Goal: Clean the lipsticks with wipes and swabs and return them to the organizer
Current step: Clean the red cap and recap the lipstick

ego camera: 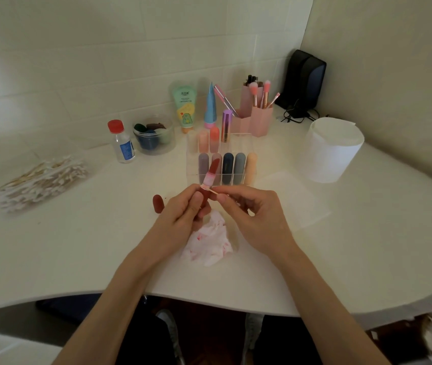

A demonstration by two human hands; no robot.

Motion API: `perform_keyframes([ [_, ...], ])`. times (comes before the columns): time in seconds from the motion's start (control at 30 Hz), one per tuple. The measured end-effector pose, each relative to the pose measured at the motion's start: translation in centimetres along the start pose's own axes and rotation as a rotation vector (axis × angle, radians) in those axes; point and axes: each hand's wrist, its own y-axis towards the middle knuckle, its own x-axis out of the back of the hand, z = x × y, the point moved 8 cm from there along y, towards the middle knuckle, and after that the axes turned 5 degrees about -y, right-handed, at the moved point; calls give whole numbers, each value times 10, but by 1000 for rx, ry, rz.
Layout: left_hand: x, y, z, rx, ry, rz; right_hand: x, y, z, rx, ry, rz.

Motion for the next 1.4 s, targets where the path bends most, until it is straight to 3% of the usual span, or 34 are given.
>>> perform_keyframes([
  [0.17, -1, 0, -3, -3, 49, -6, -1, 0, -2, -38, 56, 6],
  [0.47, 0, -1, 4, 103, -82, -3, -5, 0, -14, -147, 73, 9],
  [0.63, 0, -1, 0, 79, -87, 1, -4, -1, -14, -170, 68, 18],
  [0.83, 4, 0, -8, -3, 31, -5, -2, -1, -8, -138, 68, 5],
  [1.4, 6, -1, 1, 79, -102, -51, -4, -2, -3, -119, 77, 15],
])
